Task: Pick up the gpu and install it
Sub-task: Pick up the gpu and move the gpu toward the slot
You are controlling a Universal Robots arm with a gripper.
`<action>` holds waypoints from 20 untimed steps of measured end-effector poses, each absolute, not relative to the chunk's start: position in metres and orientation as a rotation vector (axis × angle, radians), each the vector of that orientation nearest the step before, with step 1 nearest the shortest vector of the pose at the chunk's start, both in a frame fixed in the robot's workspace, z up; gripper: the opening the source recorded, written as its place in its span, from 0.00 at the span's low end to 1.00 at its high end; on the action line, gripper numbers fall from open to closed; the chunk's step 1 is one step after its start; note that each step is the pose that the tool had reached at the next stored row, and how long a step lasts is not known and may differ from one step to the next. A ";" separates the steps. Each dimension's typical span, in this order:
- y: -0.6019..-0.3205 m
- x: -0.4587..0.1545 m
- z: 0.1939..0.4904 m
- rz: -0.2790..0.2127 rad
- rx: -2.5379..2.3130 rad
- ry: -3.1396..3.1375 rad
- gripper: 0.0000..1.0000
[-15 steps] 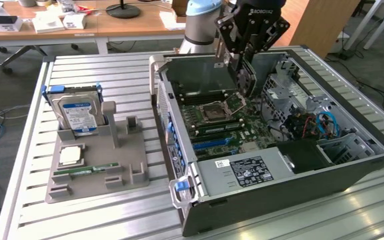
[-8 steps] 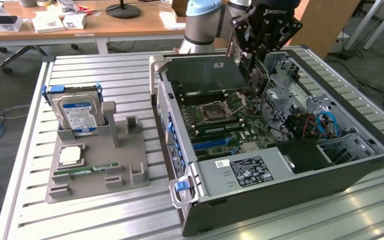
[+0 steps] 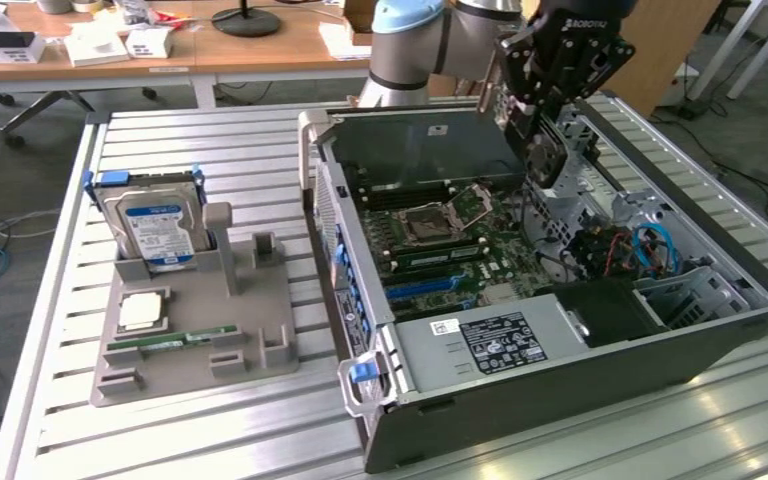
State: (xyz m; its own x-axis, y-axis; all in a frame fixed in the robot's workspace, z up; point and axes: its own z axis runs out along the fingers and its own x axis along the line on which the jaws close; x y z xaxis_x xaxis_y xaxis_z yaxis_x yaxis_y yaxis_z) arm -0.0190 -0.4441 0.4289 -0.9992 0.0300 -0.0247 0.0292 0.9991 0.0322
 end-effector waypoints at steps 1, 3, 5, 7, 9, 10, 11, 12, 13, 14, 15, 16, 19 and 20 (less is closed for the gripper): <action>-0.444 -0.015 0.429 0.050 0.046 3.116 0.26; -0.444 -0.008 0.429 0.050 0.046 3.116 0.26; -0.444 -0.001 0.429 0.050 0.046 3.116 0.26; -0.444 0.007 0.429 0.050 0.046 3.116 0.26; -0.444 0.013 0.429 0.049 0.046 3.116 0.26; -0.444 0.015 0.429 0.049 0.046 3.116 0.26; -0.444 0.017 0.429 0.050 0.046 3.116 0.26; -0.444 0.018 0.429 0.050 0.046 3.116 0.26; -0.444 0.020 0.429 0.050 0.046 3.116 0.26; -0.444 0.022 0.429 0.050 0.046 3.116 0.26; -0.444 0.025 0.429 0.050 0.046 3.116 0.26; -0.444 0.028 0.429 0.050 0.046 3.116 0.26; -0.444 0.032 0.429 0.050 0.046 3.116 0.26; -0.444 0.032 0.429 0.050 0.046 3.116 0.26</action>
